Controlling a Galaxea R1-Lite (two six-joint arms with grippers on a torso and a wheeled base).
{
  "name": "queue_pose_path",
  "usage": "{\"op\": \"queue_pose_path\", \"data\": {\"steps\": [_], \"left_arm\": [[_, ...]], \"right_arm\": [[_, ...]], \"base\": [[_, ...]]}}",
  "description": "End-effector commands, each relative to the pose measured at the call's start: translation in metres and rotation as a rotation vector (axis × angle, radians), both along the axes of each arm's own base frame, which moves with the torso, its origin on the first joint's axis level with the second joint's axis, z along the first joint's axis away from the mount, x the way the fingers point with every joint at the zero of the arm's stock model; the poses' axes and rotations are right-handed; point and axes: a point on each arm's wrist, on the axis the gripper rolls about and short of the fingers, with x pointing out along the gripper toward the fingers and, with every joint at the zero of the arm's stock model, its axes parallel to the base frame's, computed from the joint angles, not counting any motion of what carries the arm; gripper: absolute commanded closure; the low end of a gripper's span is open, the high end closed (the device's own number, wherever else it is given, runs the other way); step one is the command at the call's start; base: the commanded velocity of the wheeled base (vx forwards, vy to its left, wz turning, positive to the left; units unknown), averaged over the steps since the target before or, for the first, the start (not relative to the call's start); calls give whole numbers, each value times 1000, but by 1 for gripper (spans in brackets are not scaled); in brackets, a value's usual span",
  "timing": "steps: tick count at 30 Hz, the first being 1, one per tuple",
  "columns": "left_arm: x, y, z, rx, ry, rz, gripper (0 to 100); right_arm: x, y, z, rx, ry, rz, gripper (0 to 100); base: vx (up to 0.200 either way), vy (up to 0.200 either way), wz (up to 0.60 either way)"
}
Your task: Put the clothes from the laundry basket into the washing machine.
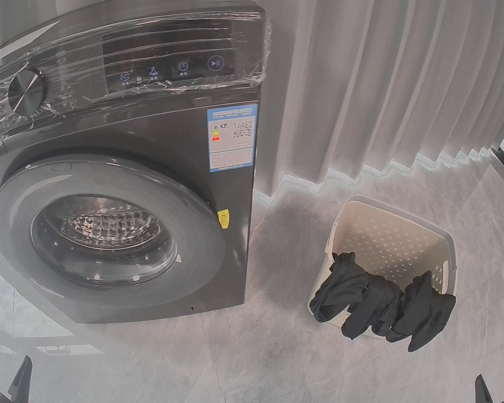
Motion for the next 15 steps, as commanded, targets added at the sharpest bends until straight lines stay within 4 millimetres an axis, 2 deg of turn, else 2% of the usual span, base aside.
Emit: {"op": "queue_pose_path", "data": {"steps": [1, 13, 15], "left_arm": [[0, 0, -5, -1, -2, 0, 0], [0, 0, -5, -1, -2, 0, 0], [0, 0, -5, -1, -2, 1, 0]], "right_arm": [[1, 0, -5, 0, 16, 2, 0], [1, 0, -5, 0, 16, 2, 0], [1, 0, -5, 0, 16, 2, 0]], "base": [[0, 0, 0], [0, 0, 0], [200, -200, 0]]}}
